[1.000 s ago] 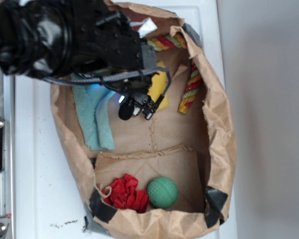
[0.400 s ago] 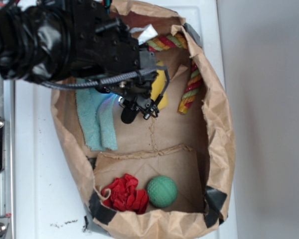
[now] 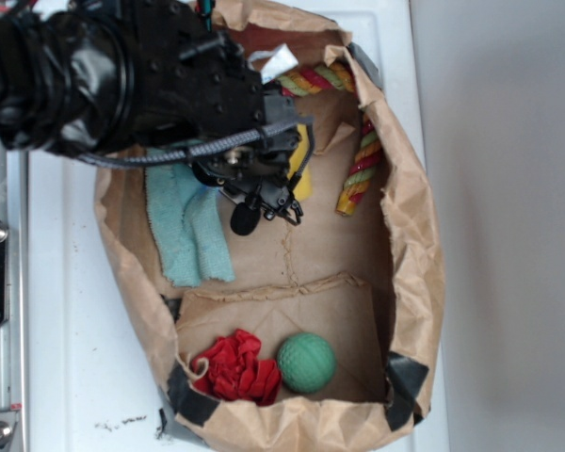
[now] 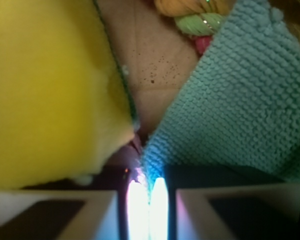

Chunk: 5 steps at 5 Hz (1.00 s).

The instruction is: Grab the blue cloth.

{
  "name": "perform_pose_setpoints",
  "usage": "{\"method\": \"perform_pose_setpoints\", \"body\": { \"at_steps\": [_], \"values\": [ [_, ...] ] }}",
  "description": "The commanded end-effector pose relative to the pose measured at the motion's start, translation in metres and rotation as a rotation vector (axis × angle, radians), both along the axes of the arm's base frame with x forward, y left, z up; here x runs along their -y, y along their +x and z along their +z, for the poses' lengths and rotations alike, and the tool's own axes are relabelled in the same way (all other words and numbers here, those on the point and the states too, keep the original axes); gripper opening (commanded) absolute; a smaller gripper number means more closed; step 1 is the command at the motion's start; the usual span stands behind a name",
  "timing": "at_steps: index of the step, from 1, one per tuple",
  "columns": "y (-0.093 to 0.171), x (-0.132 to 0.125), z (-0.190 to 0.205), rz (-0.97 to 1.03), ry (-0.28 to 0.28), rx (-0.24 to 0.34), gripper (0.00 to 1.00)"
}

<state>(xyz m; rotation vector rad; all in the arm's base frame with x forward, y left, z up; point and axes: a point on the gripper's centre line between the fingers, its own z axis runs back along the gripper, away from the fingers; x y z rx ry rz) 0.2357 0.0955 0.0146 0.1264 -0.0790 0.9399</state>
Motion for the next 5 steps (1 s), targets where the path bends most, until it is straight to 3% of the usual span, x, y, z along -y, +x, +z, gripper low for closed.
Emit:
{"method": "perform_pose_setpoints", "body": {
  "at_steps": [1, 2, 3, 4, 5],
  "values": [
    [0.0, -0.01, 0.014, -0.001, -0.017, 0.045, 0.0],
    [0.001, -0.018, 0.029, 0.003, -0.028, 0.072, 0.0],
    [0.008, -0.021, 0.067, -0.248, -0.028, 0.131, 0.0],
    [0.011, -0.007, 0.11, -0.495, -0.13, 0.235, 0.0],
    [0.007, 0.02, 0.142, -0.725, -0.222, 0.259, 0.0]
  ]
}}
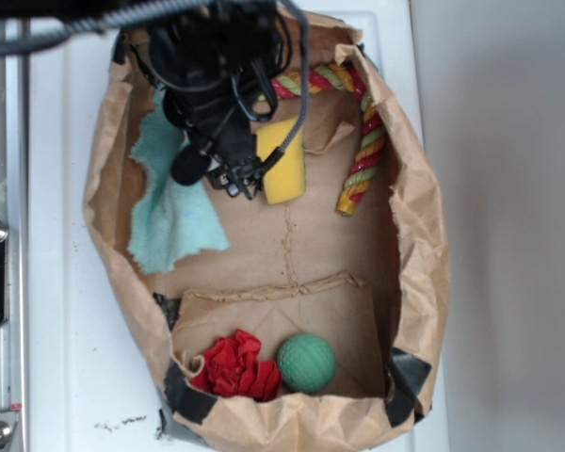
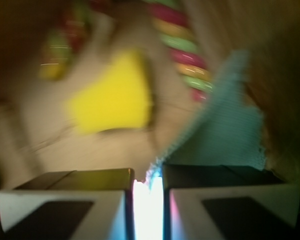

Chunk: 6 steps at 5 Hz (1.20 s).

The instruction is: Grab the blue cloth.

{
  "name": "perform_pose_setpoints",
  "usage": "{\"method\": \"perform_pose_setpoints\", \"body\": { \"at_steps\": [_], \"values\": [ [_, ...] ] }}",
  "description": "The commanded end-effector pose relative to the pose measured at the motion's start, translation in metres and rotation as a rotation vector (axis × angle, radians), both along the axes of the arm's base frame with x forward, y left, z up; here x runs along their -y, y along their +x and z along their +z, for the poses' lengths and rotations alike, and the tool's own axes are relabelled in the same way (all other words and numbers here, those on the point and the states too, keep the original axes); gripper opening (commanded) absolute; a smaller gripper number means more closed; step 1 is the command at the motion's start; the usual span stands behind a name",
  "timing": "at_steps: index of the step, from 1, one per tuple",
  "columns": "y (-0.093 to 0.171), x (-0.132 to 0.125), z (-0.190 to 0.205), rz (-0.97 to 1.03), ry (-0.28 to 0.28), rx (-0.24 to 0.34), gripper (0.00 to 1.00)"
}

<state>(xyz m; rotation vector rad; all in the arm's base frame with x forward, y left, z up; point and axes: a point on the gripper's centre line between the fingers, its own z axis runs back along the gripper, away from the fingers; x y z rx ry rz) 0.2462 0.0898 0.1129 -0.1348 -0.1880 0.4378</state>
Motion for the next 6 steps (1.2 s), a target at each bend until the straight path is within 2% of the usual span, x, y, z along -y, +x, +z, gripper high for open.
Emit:
{"method": "perform_pose_setpoints", "body": {
  "at_steps": [1, 2, 3, 4, 5, 6],
  "values": [
    [-0.01, 0.027, 0.058, -0.353, -0.043, 0.019, 0.0],
    [-0.013, 0.03, 0.071, -0.439, -0.021, 0.036, 0.0],
    [-0.008, 0.037, 0.073, -0.475, 0.072, 0.117, 0.0],
    [-0.003, 0.043, 0.075, -0.498, 0.093, 0.188, 0.0],
    [0.005, 0.048, 0.072, -0.454, 0.077, 0.202, 0.0],
    [0.013, 0.06, 0.066, -0.442, 0.094, 0.183, 0.0]
  ]
}}
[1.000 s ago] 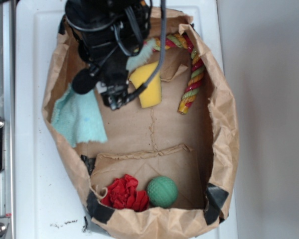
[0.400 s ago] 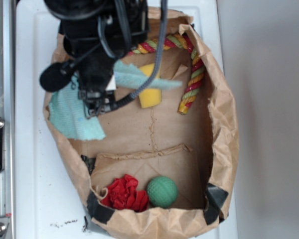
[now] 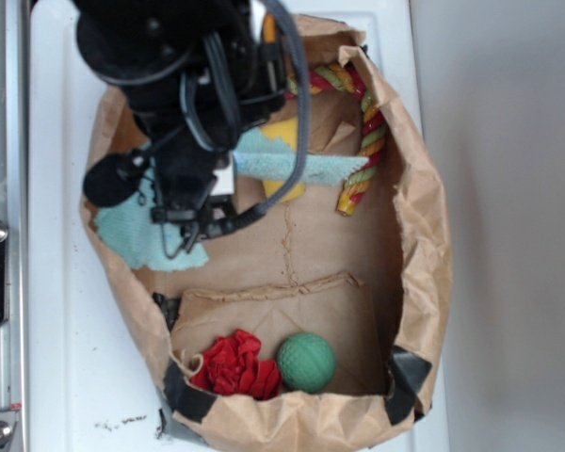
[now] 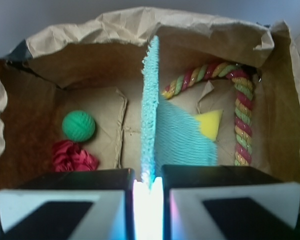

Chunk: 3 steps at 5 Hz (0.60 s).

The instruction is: Grab the blue cloth.

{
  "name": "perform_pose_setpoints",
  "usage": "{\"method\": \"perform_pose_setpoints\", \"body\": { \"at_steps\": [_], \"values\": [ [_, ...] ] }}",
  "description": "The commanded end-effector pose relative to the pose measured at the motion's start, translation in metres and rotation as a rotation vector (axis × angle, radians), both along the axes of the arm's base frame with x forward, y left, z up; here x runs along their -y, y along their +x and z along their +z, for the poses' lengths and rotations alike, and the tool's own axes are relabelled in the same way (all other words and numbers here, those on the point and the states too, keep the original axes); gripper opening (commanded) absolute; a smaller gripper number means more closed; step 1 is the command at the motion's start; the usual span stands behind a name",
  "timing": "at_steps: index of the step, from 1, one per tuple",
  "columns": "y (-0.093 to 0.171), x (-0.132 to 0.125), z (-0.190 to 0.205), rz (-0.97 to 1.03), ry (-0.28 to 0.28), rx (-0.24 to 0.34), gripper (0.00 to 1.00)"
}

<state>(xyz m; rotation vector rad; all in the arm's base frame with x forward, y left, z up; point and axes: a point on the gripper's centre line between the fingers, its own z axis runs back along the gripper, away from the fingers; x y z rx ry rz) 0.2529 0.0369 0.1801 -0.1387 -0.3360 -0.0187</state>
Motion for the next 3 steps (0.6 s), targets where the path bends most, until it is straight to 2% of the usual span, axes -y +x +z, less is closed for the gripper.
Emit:
{"method": "perform_pose_setpoints", "body": {
  "at_steps": [1, 2, 3],
  "values": [
    [0.0116, 0.0234, -0.0098, 0.037, 0.073, 0.022, 0.0],
    [0.0119, 0.0297, -0.0147, 0.06, 0.105, 0.004, 0.0],
    [0.0105, 0.0268, -0.0122, 0.068, 0.088, -0.014, 0.0]
  ]
}}
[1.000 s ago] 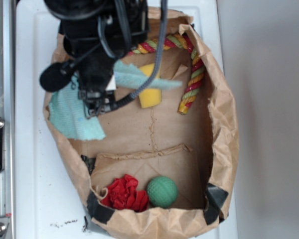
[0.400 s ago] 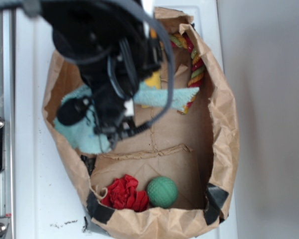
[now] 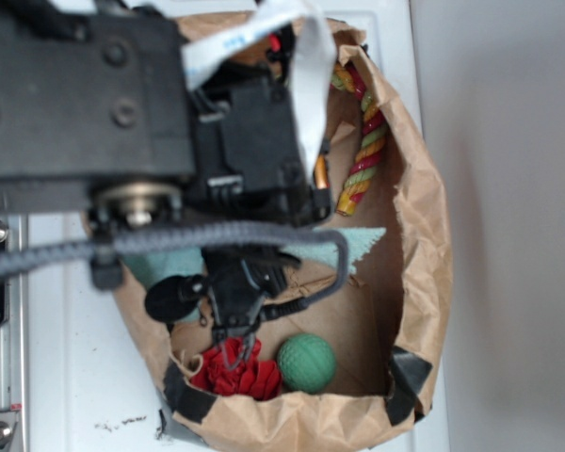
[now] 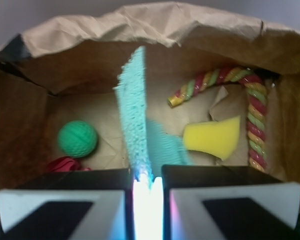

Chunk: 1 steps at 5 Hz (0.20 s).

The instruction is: Grab the blue cloth.

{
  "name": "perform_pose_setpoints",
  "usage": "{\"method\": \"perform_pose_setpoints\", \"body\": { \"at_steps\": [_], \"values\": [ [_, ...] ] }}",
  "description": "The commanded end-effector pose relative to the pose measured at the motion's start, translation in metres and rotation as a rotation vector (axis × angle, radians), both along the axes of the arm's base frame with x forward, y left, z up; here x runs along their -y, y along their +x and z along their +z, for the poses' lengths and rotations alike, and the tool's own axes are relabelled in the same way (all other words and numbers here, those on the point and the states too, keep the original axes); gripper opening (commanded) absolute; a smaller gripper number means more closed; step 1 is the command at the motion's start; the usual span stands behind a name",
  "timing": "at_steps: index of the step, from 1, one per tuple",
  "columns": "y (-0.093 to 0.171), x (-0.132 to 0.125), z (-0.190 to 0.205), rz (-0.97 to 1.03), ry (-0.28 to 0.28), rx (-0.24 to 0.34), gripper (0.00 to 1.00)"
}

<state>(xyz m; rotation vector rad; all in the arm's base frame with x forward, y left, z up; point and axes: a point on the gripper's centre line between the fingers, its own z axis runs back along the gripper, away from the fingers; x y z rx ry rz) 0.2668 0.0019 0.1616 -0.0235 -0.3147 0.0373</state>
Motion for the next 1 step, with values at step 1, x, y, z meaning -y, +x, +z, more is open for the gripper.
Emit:
{"method": "perform_pose_setpoints", "body": {
  "at_steps": [1],
  "values": [
    [-0.0023, -0.0116, 0.0065, 0.003, -0.013, 0.002, 0.0]
  ]
}}
